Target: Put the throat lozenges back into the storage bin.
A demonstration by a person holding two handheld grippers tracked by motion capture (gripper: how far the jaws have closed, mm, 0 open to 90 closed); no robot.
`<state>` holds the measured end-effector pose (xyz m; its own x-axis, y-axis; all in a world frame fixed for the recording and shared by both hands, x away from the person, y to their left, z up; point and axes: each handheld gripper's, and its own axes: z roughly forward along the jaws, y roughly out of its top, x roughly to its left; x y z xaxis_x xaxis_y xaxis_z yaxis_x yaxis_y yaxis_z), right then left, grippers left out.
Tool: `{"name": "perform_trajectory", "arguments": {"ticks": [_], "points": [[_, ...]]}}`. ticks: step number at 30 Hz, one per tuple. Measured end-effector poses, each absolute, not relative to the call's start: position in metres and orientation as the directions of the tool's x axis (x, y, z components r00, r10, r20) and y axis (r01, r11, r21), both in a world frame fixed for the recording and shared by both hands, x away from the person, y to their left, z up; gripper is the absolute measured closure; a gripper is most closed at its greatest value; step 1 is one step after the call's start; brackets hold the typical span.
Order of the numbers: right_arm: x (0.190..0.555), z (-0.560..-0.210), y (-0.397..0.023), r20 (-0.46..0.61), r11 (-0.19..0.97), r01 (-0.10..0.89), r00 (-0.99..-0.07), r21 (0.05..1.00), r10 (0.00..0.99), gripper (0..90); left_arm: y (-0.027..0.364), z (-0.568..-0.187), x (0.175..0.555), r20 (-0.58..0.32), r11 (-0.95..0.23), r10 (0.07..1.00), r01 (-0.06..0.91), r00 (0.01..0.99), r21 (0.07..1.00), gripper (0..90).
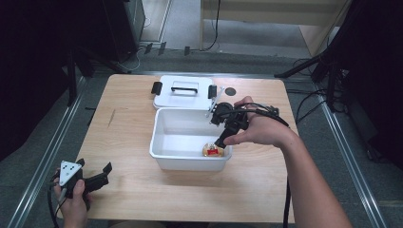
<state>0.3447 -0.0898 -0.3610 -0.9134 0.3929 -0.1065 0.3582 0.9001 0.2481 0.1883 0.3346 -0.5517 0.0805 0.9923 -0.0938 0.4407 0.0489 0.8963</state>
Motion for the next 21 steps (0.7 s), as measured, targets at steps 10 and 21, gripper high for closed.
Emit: {"name": "perform_trajectory", "arguments": {"ticks": [10, 21], "points": [[0.336, -0.349, -0.121, -0.138, 0.891, 0.381, -0.896, 0.247, 0.422, 19.7, 0.335, -0.552, 0.188, -0.093, 0.049, 0.993, 0.442, 0.079, 0.896, 0.0], [0.327, -0.356, -0.154, -0.129, 0.866, 0.433, -0.871, 0.251, 0.474, 19.3, 0.335, -0.552, 0.188, -0.091, 0.049, 0.993, 0.440, 0.075, 0.897, 0.0]]}}
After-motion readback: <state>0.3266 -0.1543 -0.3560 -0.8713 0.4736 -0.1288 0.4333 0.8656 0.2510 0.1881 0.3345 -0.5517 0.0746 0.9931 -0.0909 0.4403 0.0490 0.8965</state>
